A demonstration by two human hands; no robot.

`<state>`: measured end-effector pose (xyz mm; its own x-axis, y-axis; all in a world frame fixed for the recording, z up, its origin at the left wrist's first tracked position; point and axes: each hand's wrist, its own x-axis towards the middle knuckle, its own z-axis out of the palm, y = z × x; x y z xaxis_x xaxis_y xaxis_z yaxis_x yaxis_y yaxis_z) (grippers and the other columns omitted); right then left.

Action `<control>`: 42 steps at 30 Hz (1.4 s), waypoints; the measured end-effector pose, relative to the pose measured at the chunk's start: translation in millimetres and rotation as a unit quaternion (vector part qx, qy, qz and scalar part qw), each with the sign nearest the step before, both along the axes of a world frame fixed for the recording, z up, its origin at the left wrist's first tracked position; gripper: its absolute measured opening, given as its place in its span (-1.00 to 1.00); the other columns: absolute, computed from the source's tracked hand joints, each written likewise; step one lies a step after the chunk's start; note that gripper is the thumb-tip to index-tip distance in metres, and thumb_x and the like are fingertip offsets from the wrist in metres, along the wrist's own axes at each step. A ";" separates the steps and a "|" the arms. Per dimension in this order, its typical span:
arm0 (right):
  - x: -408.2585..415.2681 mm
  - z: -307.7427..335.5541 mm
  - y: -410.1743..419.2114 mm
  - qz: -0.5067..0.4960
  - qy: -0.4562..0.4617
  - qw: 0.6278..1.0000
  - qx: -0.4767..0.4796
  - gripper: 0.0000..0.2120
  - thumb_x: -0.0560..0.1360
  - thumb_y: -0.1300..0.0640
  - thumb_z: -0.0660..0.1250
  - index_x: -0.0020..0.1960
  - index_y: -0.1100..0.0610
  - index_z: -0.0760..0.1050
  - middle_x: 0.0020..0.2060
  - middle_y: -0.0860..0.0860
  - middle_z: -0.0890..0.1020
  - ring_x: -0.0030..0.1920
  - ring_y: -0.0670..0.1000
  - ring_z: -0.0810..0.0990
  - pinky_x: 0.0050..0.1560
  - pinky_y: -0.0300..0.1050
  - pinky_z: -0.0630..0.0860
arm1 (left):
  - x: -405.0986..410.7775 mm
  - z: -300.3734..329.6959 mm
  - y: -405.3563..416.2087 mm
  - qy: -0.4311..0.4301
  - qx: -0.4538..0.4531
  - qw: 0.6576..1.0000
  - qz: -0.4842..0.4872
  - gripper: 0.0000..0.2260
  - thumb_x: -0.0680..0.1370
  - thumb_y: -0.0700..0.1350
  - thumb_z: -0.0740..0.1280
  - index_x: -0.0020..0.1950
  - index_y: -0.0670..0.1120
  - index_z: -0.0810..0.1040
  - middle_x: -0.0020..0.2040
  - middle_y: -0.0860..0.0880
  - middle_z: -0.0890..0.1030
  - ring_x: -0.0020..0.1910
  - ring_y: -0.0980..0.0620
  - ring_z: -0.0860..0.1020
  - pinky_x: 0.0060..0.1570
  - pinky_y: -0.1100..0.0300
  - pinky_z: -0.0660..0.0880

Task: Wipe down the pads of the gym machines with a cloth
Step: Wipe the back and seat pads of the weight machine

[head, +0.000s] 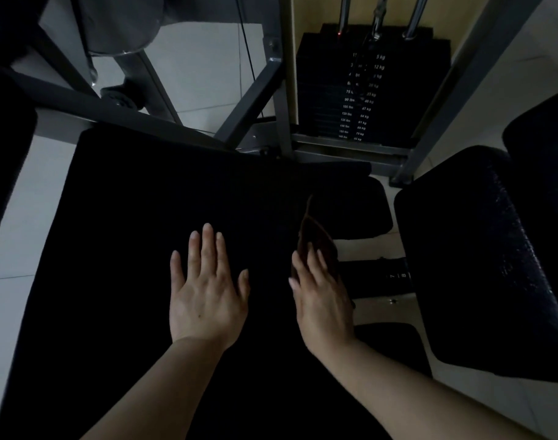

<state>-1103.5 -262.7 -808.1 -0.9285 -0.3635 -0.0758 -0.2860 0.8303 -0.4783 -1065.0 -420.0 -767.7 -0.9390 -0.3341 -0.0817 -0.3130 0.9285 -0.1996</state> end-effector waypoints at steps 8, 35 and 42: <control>-1.5 13.9 15.0 0.171 -0.020 0.984 0.054 -0.40 0.62 -0.16 -0.30 0.52 0.05 0.15 0.52 0.07 0.18 0.51 0.05 0.15 0.39 0.07 0.23 | -0.1 1.9 1.0 0.003 0.010 1.000 0.003 -0.38 0.59 0.19 -0.27 0.54 -0.15 -0.03 0.57 -0.11 -0.09 0.54 -0.04 -0.15 0.48 -0.06 -0.15; 76.1 6.7 29.6 0.093 -0.007 0.990 0.104 -0.41 0.53 -0.10 0.00 0.39 0.24 0.38 0.32 0.25 0.47 0.31 0.19 0.49 0.19 0.07 0.49 | -1.5 9.5 6.5 -0.005 0.013 1.000 0.016 -0.40 0.59 0.18 -0.26 0.53 -0.14 -0.23 0.55 -0.10 -0.24 0.52 -0.04 -0.27 0.49 -0.07 -0.20; 13.2 10.7 -8.6 0.033 -0.019 0.998 0.053 -0.37 0.58 -0.16 -0.15 0.53 0.15 0.11 0.52 0.15 0.16 0.50 0.11 0.19 0.40 0.09 0.28 | -2.1 9.9 8.3 -0.014 0.008 1.000 0.023 -0.40 0.57 0.18 -0.29 0.50 -0.13 -0.30 0.54 -0.10 -0.28 0.51 -0.03 -0.30 0.49 -0.06 -0.21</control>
<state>-1090.2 -271.3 -797.4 -0.8984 -0.4121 -0.1516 -0.3253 0.8566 -0.4005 -1067.0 -411.7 -757.8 -0.9198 -0.3755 -0.1137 -0.3499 0.9163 -0.1947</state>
